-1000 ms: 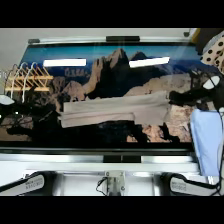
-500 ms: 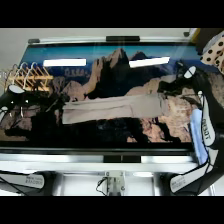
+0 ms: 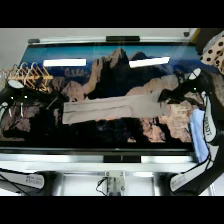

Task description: Fold the shirts.

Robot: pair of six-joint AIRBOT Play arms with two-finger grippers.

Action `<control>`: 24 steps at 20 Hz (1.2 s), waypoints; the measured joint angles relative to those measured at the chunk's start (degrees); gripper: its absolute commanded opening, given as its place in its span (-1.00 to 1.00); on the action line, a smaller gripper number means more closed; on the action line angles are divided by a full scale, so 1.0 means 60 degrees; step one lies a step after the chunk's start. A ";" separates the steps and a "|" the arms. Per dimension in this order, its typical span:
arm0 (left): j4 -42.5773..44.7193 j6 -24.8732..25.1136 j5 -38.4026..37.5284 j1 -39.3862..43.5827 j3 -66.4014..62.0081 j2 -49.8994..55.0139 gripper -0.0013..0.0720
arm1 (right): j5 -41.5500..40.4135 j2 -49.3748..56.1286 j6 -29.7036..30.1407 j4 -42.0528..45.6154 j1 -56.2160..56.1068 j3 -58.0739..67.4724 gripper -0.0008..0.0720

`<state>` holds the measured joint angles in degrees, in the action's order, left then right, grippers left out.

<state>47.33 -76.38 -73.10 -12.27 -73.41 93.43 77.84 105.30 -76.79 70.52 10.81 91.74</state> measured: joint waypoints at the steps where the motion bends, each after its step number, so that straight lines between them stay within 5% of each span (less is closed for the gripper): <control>1: 0.0000 -0.0025 -0.0098 0.0029 -0.0066 -0.0076 0.66 | 0.0138 0.0109 0.0033 -0.0080 0.0033 0.0004 0.88; 6: -0.0025 -0.0062 -0.0335 0.0295 -0.0189 -0.0663 0.66 | 0.0605 0.0747 -0.0273 -0.0878 0.0087 0.0047 0.82; 11: -0.0579 0.0015 -0.0273 0.1002 -0.0211 -0.0998 0.66 | 0.0696 0.1198 -0.0499 -0.1898 0.0015 -0.0015 -0.80; 13: -0.0794 0.0062 -0.0036 0.1428 -0.0215 -0.1042 0.65 | 0.0729 0.1213 -0.0474 -0.2102 -0.0058 -0.0015 -0.81; 14: -0.0867 0.0087 0.0153 0.1676 -0.0215 -0.1053 0.48 | 0.0761 0.1169 -0.0433 -0.2175 -0.0076 -0.0015 -0.81; 15: -0.0936 0.0098 0.0361 0.1953 -0.0215 -0.1064 -0.30 | 0.0849 0.1049 -0.0412 -0.2171 -0.0091 -0.0015 -0.81; 16: -0.0962 0.0113 0.0576 0.2237 -0.0215 -0.1053 -0.79 | 0.0965 0.0838 -0.0397 -0.2273 -0.0098 -0.0007 -0.81; 24: -0.1249 -0.0353 0.3297 0.5697 -0.0215 -0.0102 -0.87 | 0.2109 -0.2215 -0.0627 -0.2809 -0.0124 0.0000 -0.81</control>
<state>39.83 -78.50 -53.32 21.91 -74.70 92.82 90.50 92.01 -80.55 53.67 10.07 91.74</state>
